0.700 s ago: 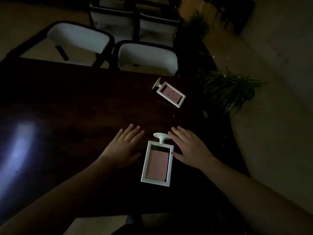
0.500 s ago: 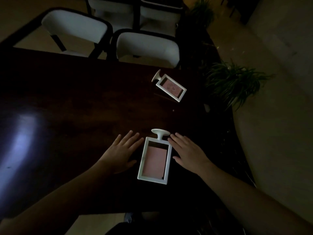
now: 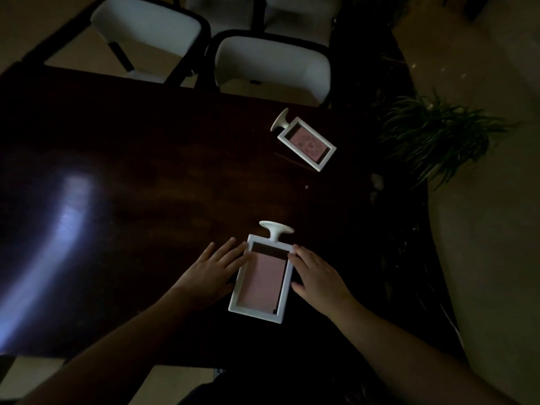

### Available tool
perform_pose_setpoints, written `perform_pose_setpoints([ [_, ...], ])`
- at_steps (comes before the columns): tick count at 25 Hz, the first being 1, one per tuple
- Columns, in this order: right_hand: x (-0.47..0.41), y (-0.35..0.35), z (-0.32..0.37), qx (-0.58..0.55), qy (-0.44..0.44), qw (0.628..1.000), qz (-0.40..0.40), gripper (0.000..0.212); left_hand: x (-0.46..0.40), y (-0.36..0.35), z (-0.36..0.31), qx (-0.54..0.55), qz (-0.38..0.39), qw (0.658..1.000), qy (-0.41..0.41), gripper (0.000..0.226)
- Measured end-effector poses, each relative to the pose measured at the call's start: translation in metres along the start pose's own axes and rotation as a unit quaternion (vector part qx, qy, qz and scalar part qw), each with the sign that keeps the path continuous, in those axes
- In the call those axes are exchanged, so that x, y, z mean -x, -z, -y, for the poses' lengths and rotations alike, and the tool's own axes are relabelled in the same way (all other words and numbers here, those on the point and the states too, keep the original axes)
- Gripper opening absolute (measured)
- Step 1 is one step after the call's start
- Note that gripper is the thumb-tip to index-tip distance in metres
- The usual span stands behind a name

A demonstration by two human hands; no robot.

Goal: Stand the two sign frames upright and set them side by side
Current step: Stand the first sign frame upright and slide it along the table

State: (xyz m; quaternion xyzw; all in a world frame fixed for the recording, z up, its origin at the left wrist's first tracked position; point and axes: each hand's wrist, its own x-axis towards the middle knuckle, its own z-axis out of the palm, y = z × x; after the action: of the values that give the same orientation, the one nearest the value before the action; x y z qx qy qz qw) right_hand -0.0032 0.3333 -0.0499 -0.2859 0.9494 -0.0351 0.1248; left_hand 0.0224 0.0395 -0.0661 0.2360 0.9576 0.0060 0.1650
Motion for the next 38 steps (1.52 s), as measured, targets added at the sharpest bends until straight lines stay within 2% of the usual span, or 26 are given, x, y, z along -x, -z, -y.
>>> perform_pose_setpoints([
  [6,0.003,0.003,-0.009,-0.038,0.020,0.999,-0.019,0.069,0.005,0.009,-0.005,0.052,-0.016,0.998,-0.007,0.080],
  [11,0.005,0.015,-0.016,-0.082,0.032,0.994,-0.061,0.057,0.004,0.030,-0.002,0.088,-0.031,0.996,-0.012,0.072],
  [17,-0.009,0.033,-0.013,-0.177,-0.025,0.980,-0.085,0.047,-0.007,0.057,0.005,0.128,-0.054,0.990,-0.003,0.062],
  [22,-0.023,0.051,-0.012,-0.239,-0.055,0.962,-0.119,0.038,-0.015,0.082,0.006,0.240,-0.107,0.965,0.011,0.056],
  [25,-0.033,0.059,-0.012,-0.273,-0.078,0.949,-0.140,0.030,-0.022,0.091,0.004,0.306,-0.167,0.937,0.016,0.033],
  [28,-0.043,0.063,-0.013,-0.282,-0.088,0.943,-0.151,0.022,-0.029,0.098,0.004,0.313,-0.162,0.934,0.056,0.021],
  [31,-0.050,0.065,-0.015,-0.282,-0.101,0.943,-0.146,0.021,-0.038,0.102,0.006,0.316,-0.160,0.929,0.107,0.021],
  [38,-0.063,0.070,-0.014,-0.302,-0.130,0.935,-0.133,0.018,-0.049,0.103,0.007,0.326,-0.155,0.922,0.139,0.017],
])
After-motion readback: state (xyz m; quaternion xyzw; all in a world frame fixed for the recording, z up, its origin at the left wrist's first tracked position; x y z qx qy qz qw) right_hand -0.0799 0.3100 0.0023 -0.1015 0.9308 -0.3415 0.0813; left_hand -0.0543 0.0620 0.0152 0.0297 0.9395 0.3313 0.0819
